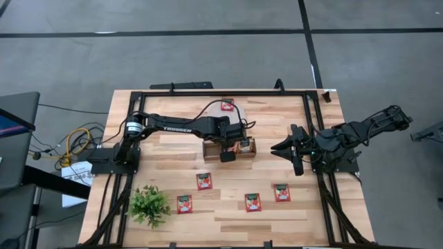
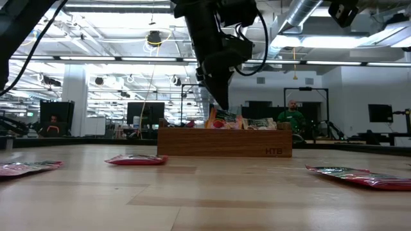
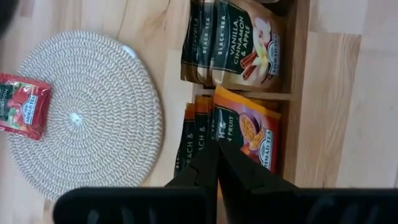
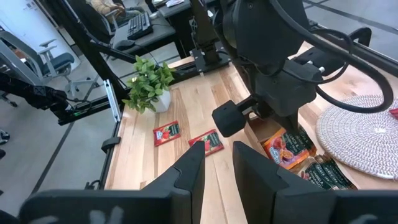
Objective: Pick & Place Tea
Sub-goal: Put the orange tea bag into the middle section of the wooden organizer, then put the red tea bag into the left section of the wooden organizer
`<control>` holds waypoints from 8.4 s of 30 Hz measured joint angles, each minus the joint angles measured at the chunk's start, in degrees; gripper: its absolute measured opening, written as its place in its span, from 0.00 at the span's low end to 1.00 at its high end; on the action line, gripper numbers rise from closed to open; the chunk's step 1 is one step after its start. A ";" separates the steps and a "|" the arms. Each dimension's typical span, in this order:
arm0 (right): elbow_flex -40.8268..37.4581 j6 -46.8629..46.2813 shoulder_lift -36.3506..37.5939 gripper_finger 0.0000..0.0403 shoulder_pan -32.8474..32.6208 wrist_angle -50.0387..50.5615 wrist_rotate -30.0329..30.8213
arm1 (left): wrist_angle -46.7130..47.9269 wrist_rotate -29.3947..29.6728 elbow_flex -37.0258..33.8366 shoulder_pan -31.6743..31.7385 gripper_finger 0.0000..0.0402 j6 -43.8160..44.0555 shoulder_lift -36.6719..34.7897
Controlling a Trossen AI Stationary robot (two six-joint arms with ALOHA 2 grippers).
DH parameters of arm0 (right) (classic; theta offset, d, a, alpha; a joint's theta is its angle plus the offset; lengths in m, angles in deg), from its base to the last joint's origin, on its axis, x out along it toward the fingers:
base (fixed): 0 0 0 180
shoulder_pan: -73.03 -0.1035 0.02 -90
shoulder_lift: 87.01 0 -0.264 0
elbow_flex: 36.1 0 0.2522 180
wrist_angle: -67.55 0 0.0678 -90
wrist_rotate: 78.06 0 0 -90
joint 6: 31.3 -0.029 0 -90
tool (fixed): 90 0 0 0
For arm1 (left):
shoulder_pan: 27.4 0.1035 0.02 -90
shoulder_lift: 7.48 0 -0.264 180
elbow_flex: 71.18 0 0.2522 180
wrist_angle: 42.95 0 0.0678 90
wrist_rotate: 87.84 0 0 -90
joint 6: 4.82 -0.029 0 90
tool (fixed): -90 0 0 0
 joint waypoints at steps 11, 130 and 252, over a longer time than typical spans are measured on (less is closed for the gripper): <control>0.00 -0.02 0.00 0.19 0.01 -0.06 0.00 | 0.34 0.01 -0.02 1.25 0.00 0.24 1.96; 59.77 -11.15 -84.25 0.46 63.88 14.38 -46.95 | -29.14 7.83 -63.43 13.46 0.00 29.40 -68.57; 91.43 56.60 -105.79 0.00 64.90 64.02 -31.03 | -28.13 6.34 -63.39 13.46 0.00 29.44 -68.50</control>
